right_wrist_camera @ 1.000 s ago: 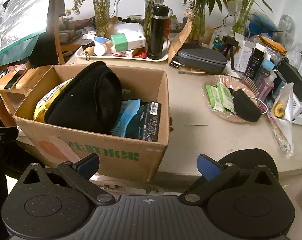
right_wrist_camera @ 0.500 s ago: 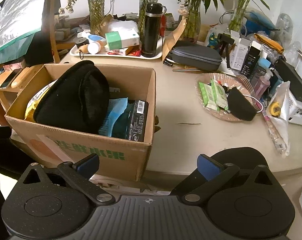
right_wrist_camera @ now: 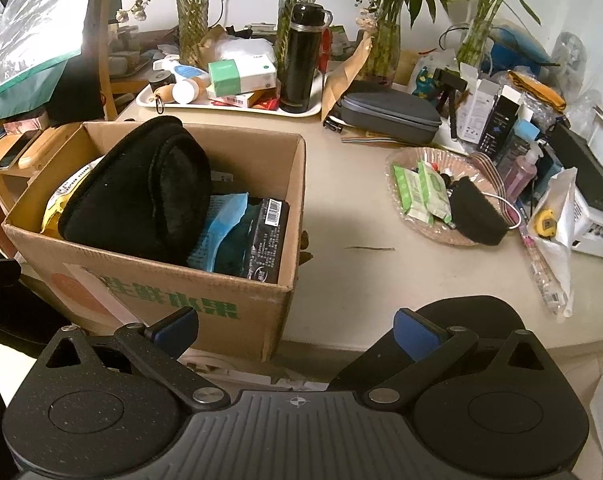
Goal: Organize soft objects
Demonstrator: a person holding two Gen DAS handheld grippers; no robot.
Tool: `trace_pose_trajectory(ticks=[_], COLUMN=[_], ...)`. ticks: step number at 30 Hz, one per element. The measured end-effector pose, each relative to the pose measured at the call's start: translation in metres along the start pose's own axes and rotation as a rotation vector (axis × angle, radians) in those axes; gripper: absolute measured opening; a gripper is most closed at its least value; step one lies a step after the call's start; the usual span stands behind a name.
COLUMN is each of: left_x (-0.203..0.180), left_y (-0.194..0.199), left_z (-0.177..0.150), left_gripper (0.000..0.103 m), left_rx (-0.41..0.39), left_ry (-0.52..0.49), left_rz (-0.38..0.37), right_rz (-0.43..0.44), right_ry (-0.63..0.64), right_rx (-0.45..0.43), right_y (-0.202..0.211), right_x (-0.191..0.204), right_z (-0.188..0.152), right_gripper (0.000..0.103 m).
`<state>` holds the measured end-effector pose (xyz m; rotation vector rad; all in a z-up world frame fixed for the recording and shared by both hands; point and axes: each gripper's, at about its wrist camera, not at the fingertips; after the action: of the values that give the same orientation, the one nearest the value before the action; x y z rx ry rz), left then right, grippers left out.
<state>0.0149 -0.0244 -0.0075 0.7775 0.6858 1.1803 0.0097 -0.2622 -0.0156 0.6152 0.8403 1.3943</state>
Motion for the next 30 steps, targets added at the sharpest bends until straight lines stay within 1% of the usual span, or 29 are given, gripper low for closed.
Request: trace_pose_trajectory(ticks=[30], left_x=[-0.0035], left_y=[0.0012], left_z=[-0.0005], left_gripper=[0.103], left_rx=[-0.008], left_ry=[0.003], left_rz=[0.011], right_rz=[-0.013], right_ry=[0.029], right_rx=[-0.038], right_y=[0.0082], right_x=[0.0088], right_z=[-0.0033], right_gripper=[0.103])
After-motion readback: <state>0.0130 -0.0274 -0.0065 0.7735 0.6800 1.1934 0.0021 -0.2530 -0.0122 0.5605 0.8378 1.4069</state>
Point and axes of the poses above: each gripper's, at about its wrist camera, not at the fingertips, and y roughly against the way its jaws point, x to its left, z to its top, and after that the axes turned 8 degrees about -z, right-handed
